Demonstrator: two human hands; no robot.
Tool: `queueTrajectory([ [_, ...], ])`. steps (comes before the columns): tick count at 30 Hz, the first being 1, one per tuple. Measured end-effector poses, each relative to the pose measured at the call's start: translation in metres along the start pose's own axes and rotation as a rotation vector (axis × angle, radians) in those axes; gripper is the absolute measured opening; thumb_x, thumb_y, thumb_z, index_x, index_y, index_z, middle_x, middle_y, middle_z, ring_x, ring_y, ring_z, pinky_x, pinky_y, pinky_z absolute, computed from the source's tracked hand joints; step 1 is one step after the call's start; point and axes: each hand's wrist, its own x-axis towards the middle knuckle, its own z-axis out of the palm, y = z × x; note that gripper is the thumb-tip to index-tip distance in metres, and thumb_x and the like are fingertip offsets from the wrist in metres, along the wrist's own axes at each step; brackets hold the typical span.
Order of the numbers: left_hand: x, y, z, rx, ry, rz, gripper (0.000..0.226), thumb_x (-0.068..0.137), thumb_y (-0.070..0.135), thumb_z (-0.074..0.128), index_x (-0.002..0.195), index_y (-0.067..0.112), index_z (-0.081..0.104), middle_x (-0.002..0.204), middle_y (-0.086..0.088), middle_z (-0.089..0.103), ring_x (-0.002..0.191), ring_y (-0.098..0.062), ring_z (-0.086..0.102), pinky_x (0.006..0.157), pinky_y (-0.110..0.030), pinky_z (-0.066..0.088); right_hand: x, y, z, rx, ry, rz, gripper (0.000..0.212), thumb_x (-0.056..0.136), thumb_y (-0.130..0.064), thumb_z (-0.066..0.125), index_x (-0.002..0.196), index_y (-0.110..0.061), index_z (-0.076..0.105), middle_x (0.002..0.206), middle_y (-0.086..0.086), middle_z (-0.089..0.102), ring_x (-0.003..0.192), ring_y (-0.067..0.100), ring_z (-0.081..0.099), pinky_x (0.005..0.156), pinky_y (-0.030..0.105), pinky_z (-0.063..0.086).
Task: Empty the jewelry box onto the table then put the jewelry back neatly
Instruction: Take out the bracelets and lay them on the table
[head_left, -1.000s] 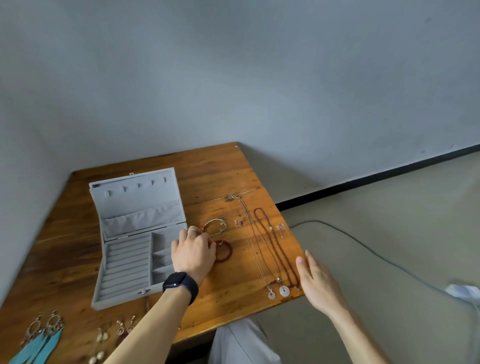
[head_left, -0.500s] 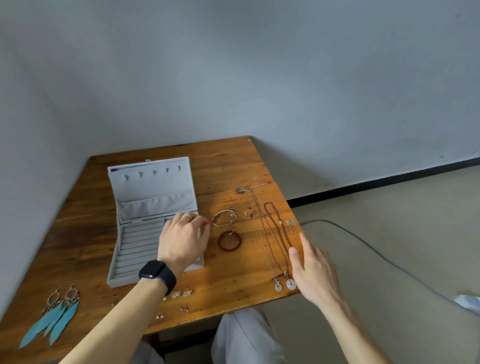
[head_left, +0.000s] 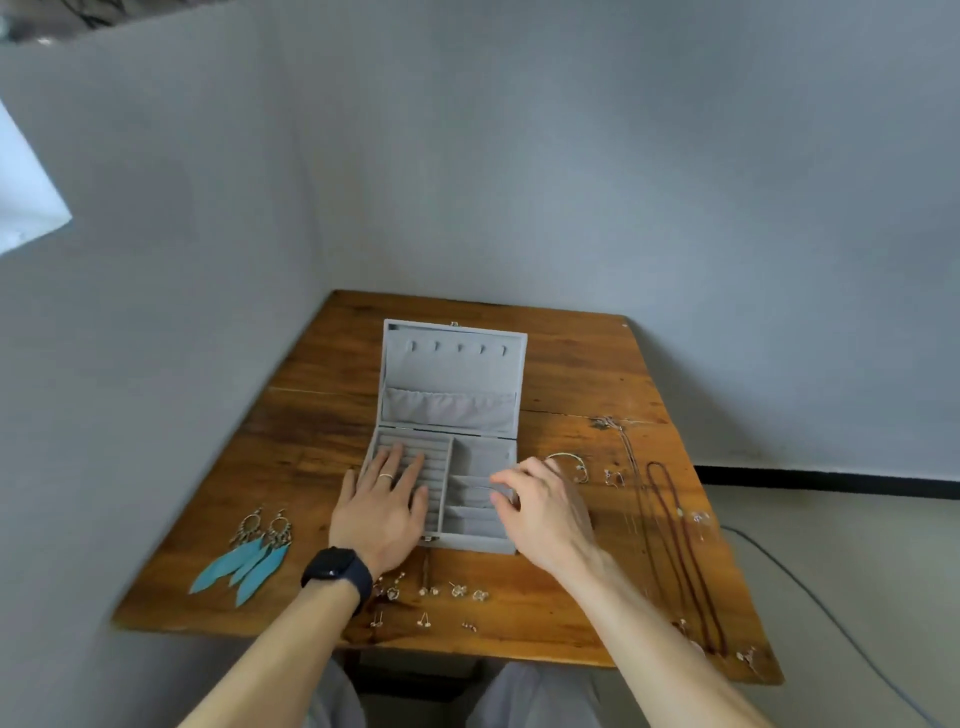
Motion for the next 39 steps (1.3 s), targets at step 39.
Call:
queueTrajectory([
  [39,0.002,0.043,-0.028,-0.164,0.066,0.187,0.041,0.095,0.036,0.049,0.137,0.036,0.051,0.135,0.005,0.056,0.128,-0.02,0.046,0.112,-0.04,0.031,-0.064,-0.008,-0.043,0.662,0.179,0.228,0.018,0.099,-0.013,0.057,0.096,-0.031,0.058,0.093,-0.02,0.067,0.086,0.007,0.067,0.072,0.015,0.052],
])
